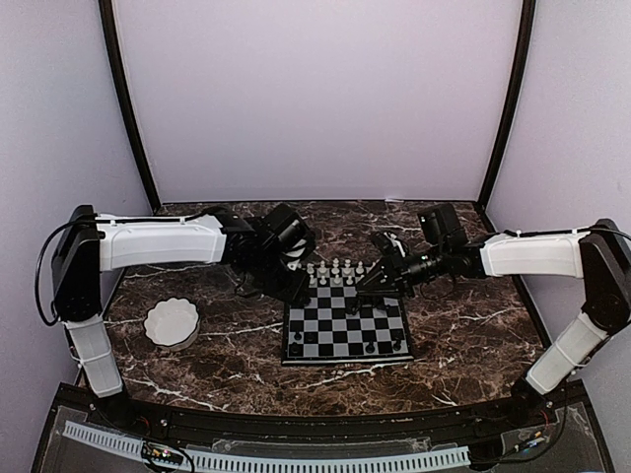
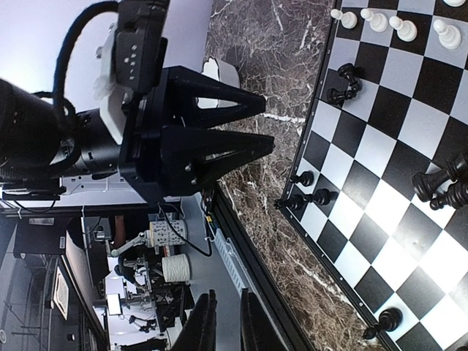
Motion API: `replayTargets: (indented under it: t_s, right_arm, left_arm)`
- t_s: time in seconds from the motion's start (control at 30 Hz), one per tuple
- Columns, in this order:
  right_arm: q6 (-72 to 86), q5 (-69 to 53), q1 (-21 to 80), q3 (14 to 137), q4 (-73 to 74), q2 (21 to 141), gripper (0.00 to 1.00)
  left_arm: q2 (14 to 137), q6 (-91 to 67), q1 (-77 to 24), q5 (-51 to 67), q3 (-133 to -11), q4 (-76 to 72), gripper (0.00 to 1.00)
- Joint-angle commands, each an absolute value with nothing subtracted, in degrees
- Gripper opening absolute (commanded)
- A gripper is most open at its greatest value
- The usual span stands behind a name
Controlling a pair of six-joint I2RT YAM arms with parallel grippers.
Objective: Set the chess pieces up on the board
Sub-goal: Pick up the pawn from the chessboard.
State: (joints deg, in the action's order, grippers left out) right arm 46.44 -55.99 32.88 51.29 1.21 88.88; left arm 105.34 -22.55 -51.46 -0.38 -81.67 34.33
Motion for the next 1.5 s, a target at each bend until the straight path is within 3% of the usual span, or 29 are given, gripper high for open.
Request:
replayTargets:
  t_s: [0.0,0.4,0.93,1.47]
  right_arm:
    - [46.16,-57.47,32.52,50.84,-0.24,89.17,0.14]
    - [44.3,-57.03,32.57,51.25,3.16,88.88,0.15]
    - [43.73,-56.21,32.43,51.66,4.43,88.87,0.15]
    - [43.08,-56.41,32.04,52.49,5.39,89.95,0.15]
  left_arm:
    - [107.31,-23.2,-49.48,3.88,-84.71,34.37,0.41]
    - [111.21,-21.28,-47.35,10.22,-86.71,33.08,0.37]
    - [118.07,-22.04,-47.22,2.6,-93.29,41.15,0.33]
    - [121.68,-14.08,-47.19,1.65,-96.13,42.82,0.4]
